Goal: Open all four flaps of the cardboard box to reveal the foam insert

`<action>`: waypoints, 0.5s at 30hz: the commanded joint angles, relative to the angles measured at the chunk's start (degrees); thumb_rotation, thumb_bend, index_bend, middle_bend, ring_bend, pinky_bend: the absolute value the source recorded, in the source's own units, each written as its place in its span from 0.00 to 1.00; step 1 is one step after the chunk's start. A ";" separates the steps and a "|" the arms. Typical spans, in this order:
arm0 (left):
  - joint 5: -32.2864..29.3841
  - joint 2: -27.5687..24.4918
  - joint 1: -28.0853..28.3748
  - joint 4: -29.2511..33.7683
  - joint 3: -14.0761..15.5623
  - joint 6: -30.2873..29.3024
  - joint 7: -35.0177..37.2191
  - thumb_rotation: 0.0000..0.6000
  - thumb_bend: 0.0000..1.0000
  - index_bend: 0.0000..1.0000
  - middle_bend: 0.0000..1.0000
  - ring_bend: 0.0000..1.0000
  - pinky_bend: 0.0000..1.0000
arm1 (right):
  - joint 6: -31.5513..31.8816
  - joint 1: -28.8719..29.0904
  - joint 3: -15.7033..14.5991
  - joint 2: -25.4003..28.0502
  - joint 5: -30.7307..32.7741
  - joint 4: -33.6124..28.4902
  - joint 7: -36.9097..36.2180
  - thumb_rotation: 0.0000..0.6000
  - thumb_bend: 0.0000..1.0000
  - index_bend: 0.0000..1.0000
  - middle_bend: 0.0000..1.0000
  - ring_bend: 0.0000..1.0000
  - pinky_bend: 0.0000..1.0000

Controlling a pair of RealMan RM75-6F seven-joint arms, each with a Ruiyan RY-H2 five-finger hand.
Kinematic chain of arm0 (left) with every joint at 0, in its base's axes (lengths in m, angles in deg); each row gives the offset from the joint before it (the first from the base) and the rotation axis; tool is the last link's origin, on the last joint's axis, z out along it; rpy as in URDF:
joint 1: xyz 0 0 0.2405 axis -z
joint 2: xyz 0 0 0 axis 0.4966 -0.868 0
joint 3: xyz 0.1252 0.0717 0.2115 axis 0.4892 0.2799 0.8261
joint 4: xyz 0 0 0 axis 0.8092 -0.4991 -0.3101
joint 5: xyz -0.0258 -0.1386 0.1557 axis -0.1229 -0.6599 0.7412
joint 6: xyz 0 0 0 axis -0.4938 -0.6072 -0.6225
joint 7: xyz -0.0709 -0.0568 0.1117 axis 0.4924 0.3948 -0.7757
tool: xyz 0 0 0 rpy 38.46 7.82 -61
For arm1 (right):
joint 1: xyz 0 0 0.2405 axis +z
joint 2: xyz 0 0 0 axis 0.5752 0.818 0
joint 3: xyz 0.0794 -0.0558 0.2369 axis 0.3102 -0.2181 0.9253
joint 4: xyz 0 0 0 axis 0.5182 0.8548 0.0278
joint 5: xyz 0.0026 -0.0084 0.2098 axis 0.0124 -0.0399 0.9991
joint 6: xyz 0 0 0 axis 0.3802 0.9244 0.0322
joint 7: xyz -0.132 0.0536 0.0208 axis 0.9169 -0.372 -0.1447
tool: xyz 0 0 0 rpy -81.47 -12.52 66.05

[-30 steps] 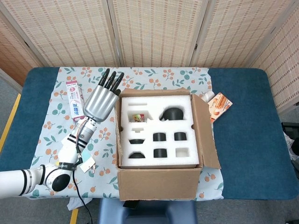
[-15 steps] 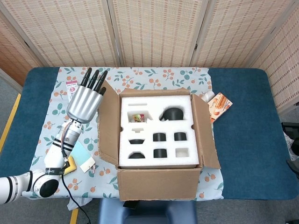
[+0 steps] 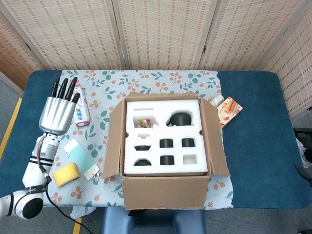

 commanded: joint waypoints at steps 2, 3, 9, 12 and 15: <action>3.61 -2.53 -5.62 3.89 2.46 -0.29 8.26 1.00 0.98 0.14 0.00 0.00 0.00 | -1.44 0.72 -0.53 0.10 -0.67 -0.75 1.80 0.98 0.29 0.34 0.00 0.00 0.00; 5.01 -3.33 -7.44 4.59 3.48 -0.19 11.10 1.00 0.94 0.10 0.00 0.00 0.00 | -2.11 1.05 -0.53 -0.04 -0.59 -1.14 3.14 0.98 0.29 0.34 0.00 0.00 0.00; 11.32 -4.93 -18.34 3.26 8.50 -4.20 24.49 1.00 0.65 0.00 0.00 0.00 0.00 | -8.16 3.09 -0.69 -0.66 1.28 -4.62 13.19 0.98 0.29 0.32 0.00 0.00 0.00; 14.16 -4.30 -24.15 0.36 10.38 -7.52 31.71 1.00 0.61 0.00 0.00 0.00 0.00 | -10.81 4.23 -0.36 -1.79 2.53 -6.75 19.66 0.98 0.29 0.23 0.00 0.00 0.00; 16.44 -1.97 -29.32 -4.95 11.06 -12.01 36.16 1.00 0.60 0.00 0.00 0.00 0.00 | -13.84 5.46 -0.46 -2.91 3.47 -8.63 25.02 0.99 0.29 0.12 0.00 0.00 0.00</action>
